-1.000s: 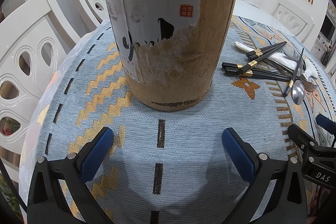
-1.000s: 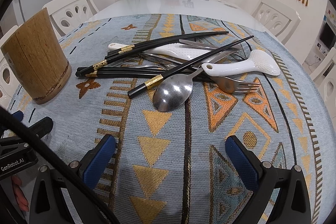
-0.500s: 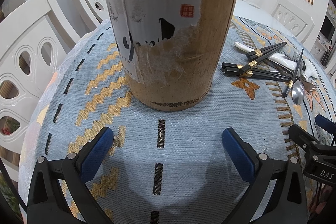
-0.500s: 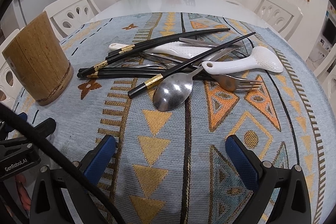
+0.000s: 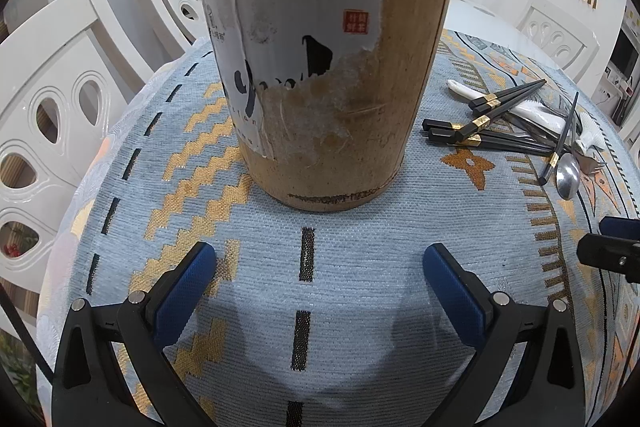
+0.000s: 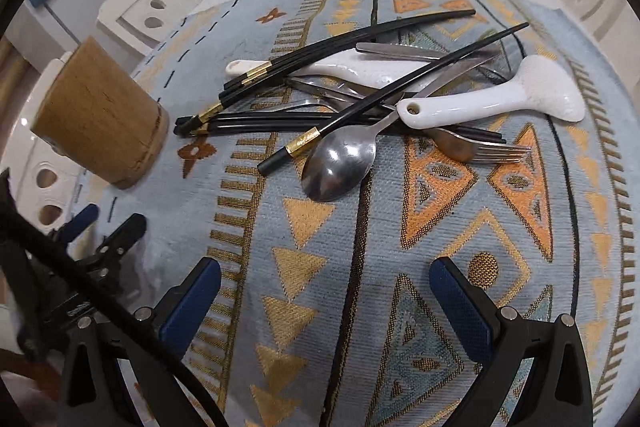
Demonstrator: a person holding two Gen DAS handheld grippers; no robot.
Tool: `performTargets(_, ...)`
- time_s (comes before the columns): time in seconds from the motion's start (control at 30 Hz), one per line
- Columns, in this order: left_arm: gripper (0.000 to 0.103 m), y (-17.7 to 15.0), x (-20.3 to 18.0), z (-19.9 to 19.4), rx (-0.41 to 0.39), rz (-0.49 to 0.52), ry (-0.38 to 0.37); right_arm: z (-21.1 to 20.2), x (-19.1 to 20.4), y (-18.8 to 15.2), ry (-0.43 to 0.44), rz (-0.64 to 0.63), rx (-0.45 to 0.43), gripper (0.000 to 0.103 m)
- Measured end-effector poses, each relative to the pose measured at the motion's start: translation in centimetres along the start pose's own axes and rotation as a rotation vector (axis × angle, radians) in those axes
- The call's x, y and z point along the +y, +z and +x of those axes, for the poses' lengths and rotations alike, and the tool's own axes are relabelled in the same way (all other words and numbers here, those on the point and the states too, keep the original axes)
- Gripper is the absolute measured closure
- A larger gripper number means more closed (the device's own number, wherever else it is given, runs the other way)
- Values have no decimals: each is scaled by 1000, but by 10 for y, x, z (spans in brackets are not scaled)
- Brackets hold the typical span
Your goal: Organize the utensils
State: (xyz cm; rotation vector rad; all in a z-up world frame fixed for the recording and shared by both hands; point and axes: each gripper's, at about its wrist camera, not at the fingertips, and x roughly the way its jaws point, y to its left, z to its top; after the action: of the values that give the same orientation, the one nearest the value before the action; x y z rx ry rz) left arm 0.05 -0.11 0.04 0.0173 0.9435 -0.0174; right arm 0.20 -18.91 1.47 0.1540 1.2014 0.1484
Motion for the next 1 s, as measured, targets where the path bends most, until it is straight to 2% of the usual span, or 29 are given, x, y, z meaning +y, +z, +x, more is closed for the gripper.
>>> performTargets(0.27,0,0,0,0,0,0,0,4,5,0,48,-189,100,0)
performTargets(0.43,0,0,0,0,0,0,0,-3,-20,2,203,-75,89,0)
performTargets(0.57,0,0,0,0,0,0,0,-4,-22,1,237,-123,108,0)
performTargets(0.7,0,0,0,0,0,0,0,-8,-35,-1,301,-98,83,0)
performTargets(0.8,0,0,0,0,0,0,0,-9,-27,-5,264,-204,83,0)
performTargets(0.87,0,0,0,0,0,0,0,-7,-13,-14,189,-311,72,0)
performTargets(0.9,0,0,0,0,0,0,0,-4,-7,-16,186,-339,65,0)
performTargets(1.0,0,0,0,0,0,0,0,-7,3,-28,259,-377,27,0)
